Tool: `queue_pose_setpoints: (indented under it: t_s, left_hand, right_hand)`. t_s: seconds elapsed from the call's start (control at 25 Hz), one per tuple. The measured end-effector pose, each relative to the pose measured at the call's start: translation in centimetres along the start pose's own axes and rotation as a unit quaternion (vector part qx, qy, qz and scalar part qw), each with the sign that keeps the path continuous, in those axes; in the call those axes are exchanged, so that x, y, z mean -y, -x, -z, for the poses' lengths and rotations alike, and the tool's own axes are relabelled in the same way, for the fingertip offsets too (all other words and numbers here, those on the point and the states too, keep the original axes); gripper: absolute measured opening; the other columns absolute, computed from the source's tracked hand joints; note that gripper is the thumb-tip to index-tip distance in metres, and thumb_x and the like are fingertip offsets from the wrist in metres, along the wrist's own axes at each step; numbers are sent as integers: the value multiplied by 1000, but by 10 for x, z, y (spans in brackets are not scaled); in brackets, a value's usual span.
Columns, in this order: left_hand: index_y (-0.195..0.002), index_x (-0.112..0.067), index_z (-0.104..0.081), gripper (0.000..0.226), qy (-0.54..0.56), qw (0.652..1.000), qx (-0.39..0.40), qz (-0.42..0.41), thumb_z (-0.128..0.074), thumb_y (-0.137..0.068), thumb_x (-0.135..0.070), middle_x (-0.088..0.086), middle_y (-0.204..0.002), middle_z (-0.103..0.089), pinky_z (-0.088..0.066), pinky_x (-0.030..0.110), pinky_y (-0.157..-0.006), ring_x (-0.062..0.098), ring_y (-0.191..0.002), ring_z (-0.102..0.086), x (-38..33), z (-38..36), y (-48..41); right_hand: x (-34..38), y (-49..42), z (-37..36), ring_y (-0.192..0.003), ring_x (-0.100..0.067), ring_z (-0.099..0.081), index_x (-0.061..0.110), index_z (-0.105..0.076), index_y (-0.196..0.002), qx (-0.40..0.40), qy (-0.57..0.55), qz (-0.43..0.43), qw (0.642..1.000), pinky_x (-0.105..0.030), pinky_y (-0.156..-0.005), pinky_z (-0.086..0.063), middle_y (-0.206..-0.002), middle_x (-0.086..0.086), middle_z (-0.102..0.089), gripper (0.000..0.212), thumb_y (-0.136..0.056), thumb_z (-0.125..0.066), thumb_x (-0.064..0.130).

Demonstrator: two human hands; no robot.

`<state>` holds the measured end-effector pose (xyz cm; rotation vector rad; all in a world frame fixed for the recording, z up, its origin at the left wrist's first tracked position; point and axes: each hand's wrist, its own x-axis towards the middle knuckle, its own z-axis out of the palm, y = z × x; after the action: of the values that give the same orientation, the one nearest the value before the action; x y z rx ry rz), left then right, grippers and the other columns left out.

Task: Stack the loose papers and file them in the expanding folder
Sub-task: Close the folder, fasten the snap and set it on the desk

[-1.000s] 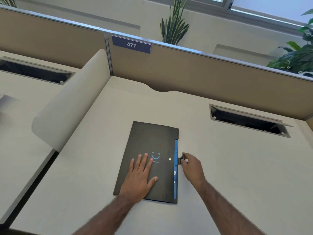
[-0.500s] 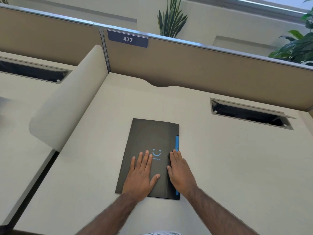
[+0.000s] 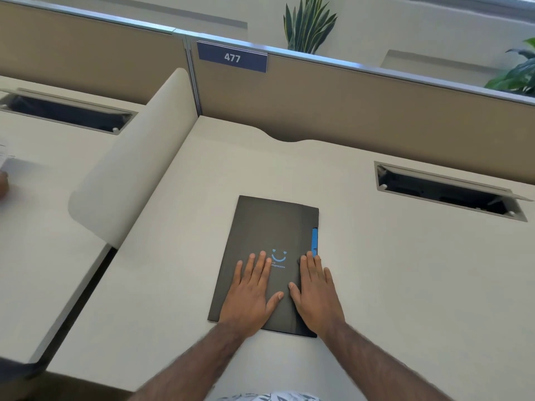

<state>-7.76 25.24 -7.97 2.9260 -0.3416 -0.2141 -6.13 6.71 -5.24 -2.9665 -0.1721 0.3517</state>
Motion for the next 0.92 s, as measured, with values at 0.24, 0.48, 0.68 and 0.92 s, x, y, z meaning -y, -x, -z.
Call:
queue_pose_setpoints:
  t_s: [0.24, 0.48, 0.68, 0.92]
  left_hand:
    - [-163, -12, -20, 83, -2, 1000, -8, 2, -11, -101, -66, 6, -172, -12, -11, 52, -124, 27, -159, -8, 0, -1, 1]
    - [-161, -13, -25, 78, -5, 1000, -14, 3, -21, -102, -64, 6, -171, -17, -11, 51, -123, 28, -158, -16, 0, 1, 2]
    - [-156, -17, -40, 69, 26, 991, -62, 112, -32, -100, -57, 14, -168, -29, -13, 51, -123, 34, -155, -27, 3, 7, 6]
    - [-144, -7, -52, 63, 64, 958, -87, 265, -53, -91, -42, 23, -144, -55, -28, 58, -117, 45, -139, -44, 15, 18, 8]
  right_hand:
    - [-7, -3, -1, -157, -24, -2, 11, -11, -160, -4, 9, 16, 1000, -43, -126, -10, -170, -8, -4, 72, -101, -26, 50]
    - [-14, 2, 1, -157, -20, 5, 22, -8, -161, 10, -53, 25, 998, -46, -126, -12, -170, 2, 3, 73, -99, -34, 51]
    - [-28, 35, -6, -127, -24, -52, 20, -48, -143, -126, -121, -71, 982, -38, -99, -46, -138, 0, -56, 65, -91, -45, 58]
    - [-12, 30, 7, -91, -22, -57, 16, -61, -108, -51, -266, -183, 945, -33, -74, -49, -94, -1, -59, 39, -83, -67, 45]
